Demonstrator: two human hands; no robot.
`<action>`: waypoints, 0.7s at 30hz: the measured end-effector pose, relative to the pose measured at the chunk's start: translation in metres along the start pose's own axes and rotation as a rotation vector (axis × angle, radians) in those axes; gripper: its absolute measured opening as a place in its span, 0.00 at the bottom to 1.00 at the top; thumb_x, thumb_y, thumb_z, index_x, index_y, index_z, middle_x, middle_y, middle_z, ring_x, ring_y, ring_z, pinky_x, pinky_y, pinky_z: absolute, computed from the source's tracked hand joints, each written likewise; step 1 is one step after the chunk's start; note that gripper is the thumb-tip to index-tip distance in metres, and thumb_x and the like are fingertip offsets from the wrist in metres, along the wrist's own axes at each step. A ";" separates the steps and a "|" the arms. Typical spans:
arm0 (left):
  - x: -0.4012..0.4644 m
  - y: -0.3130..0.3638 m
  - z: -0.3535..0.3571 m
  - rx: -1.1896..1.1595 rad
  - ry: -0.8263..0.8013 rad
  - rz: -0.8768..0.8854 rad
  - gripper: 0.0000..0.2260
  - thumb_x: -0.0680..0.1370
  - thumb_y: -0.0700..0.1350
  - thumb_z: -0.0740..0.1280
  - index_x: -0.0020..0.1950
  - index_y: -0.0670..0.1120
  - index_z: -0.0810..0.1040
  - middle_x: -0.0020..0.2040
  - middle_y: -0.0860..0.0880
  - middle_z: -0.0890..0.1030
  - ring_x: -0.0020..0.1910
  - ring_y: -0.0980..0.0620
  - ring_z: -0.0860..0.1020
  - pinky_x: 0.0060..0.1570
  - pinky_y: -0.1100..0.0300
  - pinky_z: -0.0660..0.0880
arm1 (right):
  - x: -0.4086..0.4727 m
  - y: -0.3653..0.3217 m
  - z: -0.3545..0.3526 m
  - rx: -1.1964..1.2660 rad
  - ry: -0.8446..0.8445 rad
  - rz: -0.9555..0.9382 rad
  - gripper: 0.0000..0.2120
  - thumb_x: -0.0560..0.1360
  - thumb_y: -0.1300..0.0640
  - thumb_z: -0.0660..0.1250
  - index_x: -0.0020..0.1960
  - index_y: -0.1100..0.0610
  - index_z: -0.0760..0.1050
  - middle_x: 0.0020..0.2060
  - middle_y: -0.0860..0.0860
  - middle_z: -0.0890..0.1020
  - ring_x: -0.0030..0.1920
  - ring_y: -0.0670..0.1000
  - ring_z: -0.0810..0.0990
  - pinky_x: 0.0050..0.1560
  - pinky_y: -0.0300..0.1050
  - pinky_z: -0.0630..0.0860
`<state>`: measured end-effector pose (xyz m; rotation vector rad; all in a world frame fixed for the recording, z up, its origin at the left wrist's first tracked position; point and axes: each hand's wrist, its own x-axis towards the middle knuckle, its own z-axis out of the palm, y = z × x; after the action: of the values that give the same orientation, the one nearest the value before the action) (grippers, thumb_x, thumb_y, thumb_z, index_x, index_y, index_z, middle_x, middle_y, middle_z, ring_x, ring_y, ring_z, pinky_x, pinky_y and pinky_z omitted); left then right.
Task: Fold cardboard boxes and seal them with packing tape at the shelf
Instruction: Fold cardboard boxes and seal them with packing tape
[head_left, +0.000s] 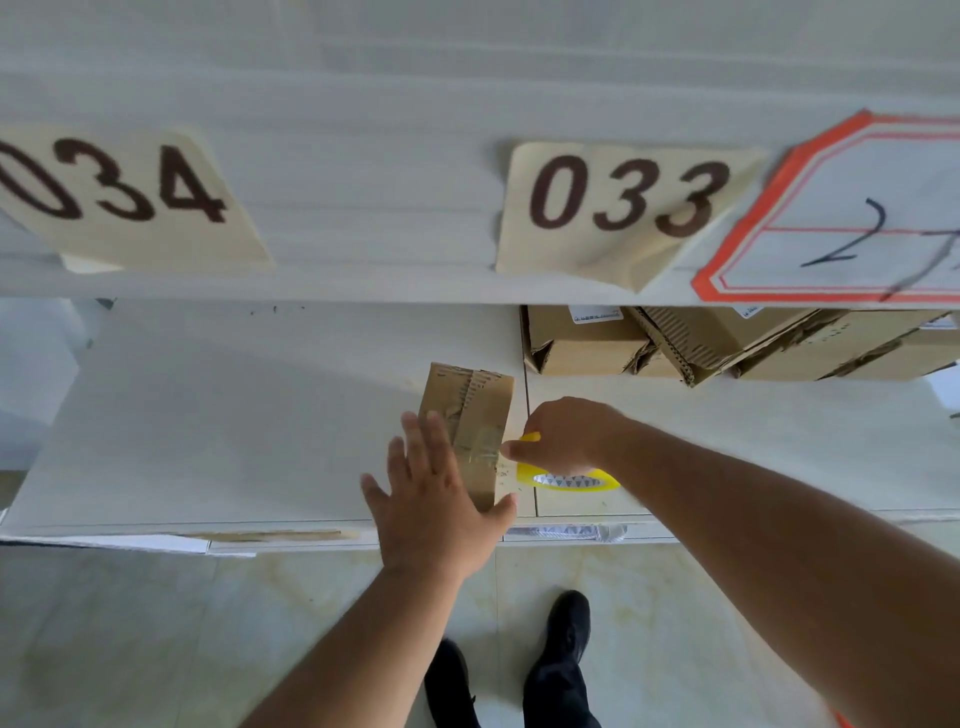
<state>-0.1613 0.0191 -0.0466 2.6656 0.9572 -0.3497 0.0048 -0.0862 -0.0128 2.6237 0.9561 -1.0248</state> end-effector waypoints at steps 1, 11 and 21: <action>0.003 0.006 -0.002 -0.007 -0.011 0.016 0.56 0.70 0.78 0.58 0.83 0.49 0.34 0.83 0.44 0.37 0.81 0.39 0.50 0.72 0.37 0.62 | 0.000 0.000 0.001 0.009 0.003 0.005 0.35 0.78 0.25 0.52 0.64 0.50 0.80 0.60 0.49 0.82 0.62 0.53 0.79 0.61 0.55 0.76; 0.031 -0.032 -0.003 -0.673 -0.190 -0.053 0.39 0.65 0.68 0.70 0.74 0.65 0.64 0.66 0.54 0.72 0.65 0.44 0.75 0.53 0.51 0.82 | -0.041 0.015 -0.025 0.579 0.090 -0.126 0.22 0.77 0.33 0.68 0.58 0.49 0.84 0.50 0.49 0.85 0.51 0.49 0.82 0.54 0.46 0.78; 0.042 -0.057 -0.001 -0.739 -0.225 0.103 0.26 0.77 0.65 0.57 0.76 0.65 0.63 0.69 0.58 0.77 0.67 0.52 0.76 0.68 0.47 0.73 | -0.024 -0.023 -0.012 0.690 0.125 -0.037 0.41 0.65 0.22 0.64 0.45 0.63 0.80 0.34 0.54 0.80 0.36 0.53 0.80 0.41 0.46 0.74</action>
<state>-0.1666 0.0862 -0.0697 1.9440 0.6957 -0.2089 -0.0158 -0.0756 0.0137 3.2573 0.7722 -1.4180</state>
